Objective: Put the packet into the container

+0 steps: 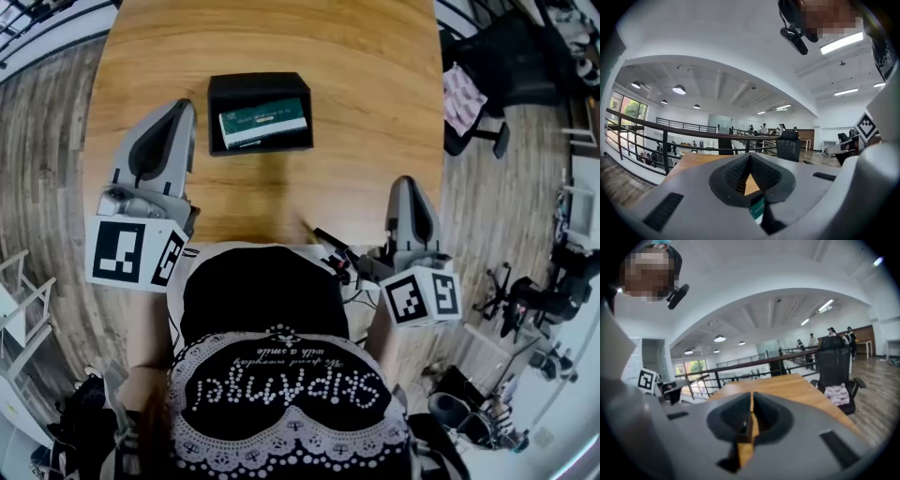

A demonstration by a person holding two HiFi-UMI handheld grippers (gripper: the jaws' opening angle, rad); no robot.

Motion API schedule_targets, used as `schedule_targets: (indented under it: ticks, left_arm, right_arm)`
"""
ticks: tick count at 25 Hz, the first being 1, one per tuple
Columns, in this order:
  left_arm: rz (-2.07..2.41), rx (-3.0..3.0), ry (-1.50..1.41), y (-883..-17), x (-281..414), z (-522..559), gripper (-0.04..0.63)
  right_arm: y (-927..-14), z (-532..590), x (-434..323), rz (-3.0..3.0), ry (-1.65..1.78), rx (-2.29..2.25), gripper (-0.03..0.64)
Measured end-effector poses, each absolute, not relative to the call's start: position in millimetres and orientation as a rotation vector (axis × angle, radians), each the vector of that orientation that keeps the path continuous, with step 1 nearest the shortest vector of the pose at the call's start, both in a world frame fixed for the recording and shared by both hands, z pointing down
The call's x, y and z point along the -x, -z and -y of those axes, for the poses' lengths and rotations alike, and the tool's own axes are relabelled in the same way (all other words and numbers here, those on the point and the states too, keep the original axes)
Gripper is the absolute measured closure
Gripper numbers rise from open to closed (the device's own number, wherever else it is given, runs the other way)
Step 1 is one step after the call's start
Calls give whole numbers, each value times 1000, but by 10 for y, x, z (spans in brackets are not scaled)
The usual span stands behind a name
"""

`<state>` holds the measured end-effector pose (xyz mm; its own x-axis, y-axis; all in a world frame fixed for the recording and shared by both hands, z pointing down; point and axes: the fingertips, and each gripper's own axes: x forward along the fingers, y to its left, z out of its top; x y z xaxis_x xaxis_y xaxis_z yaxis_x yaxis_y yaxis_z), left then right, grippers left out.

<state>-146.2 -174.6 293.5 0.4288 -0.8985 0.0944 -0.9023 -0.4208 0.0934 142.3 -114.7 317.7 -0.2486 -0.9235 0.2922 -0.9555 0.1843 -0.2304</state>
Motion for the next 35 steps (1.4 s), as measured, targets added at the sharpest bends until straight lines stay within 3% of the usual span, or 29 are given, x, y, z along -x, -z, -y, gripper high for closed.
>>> schedule_targets:
  ticks: [12, 35]
  left_arm:
    - [1752, -2460, 29, -2738, 1807, 1306, 565]
    - [1720, -2335, -70, -3279, 1950, 975, 565]
  right_arm:
    - [-3054, 1091, -1237, 2414, -534, -1818, 577]
    - [-3333, 874, -973, 2398, -527, -1690, 577]
